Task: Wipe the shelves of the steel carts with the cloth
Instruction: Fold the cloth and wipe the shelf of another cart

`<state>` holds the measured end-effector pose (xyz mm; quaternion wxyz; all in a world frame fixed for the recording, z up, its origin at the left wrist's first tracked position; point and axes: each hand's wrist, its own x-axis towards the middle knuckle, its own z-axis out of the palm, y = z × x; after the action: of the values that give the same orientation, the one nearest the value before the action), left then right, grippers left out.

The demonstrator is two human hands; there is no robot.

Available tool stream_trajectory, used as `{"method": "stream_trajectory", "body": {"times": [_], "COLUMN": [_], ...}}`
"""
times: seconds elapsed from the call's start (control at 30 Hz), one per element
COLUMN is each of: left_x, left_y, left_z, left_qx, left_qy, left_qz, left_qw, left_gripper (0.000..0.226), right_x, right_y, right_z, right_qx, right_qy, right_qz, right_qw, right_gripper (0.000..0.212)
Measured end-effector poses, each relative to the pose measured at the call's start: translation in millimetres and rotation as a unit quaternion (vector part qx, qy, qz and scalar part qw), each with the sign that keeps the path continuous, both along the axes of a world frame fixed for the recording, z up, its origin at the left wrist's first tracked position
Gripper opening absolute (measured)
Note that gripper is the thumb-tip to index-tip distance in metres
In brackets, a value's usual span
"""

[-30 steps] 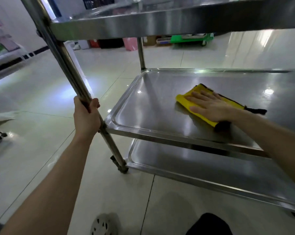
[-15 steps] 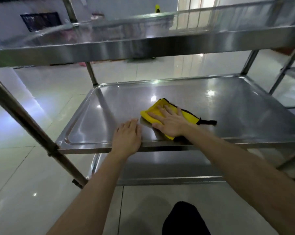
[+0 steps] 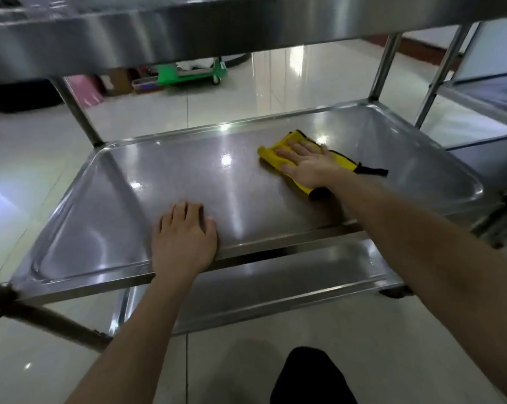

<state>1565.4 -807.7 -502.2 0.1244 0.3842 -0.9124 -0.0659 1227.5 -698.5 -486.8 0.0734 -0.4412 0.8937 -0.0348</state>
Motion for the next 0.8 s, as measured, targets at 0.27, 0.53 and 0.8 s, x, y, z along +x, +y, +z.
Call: {"method": "stream_trajectory", "body": {"times": [0.27, 0.53, 0.8], "left_x": [2, 4, -41], "left_y": [-5, -13, 12], "left_z": [-2, -1, 13], "left_qx": [-0.033, -0.007, -0.012], "left_qy": [0.016, 0.002, -0.006], "left_qz": [0.02, 0.02, 0.006], "left_qw": [0.999, 1.0, 1.0], "left_gripper": [0.041, 0.043, 0.058], "right_x": [89, 61, -50], "right_y": [-122, -13, 128], "right_z": [1, -4, -13], "right_qx": [0.006, -0.021, -0.026], "right_qy": [-0.03, -0.025, 0.0], "right_qz": [0.07, 0.096, -0.149], "right_qw": [0.997, 0.995, 0.989], "right_gripper": [0.072, 0.06, 0.065]}}
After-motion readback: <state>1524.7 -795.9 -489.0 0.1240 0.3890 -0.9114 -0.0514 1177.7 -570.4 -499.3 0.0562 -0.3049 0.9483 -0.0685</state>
